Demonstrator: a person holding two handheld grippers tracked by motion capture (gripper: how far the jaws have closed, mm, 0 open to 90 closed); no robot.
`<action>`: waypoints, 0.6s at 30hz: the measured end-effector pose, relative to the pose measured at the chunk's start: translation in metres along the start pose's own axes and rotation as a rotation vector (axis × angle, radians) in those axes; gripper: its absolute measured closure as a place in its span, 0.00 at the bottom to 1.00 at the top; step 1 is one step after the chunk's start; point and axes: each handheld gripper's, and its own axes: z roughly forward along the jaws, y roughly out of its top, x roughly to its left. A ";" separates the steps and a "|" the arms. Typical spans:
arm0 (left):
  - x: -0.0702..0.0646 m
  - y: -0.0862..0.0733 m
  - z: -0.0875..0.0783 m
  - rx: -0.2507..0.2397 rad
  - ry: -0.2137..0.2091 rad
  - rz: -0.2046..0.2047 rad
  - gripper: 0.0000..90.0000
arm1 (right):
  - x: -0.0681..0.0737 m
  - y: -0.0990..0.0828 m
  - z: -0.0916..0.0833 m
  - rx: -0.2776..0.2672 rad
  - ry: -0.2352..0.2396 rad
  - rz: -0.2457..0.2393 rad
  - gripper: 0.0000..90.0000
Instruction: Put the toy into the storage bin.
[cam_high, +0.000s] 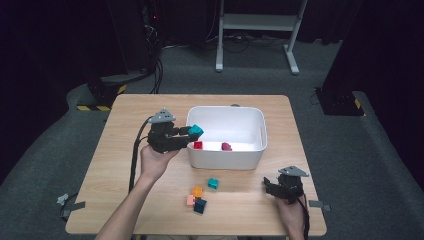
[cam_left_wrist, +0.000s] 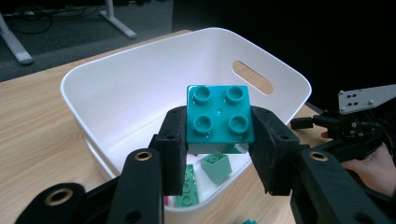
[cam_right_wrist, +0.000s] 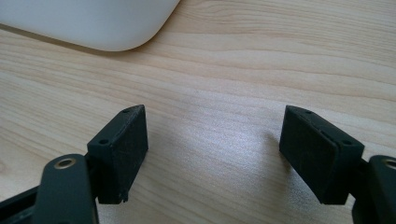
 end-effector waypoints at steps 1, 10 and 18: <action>-0.001 0.002 0.003 0.005 0.002 0.006 0.65 | 0.000 0.000 0.000 0.000 0.000 0.000 0.26; -0.005 0.010 0.027 0.036 0.001 0.016 0.65 | 0.000 0.000 0.000 0.000 0.000 -0.001 0.26; -0.004 0.011 0.045 0.057 0.011 0.015 0.65 | 0.000 0.000 0.000 0.000 0.000 0.000 0.26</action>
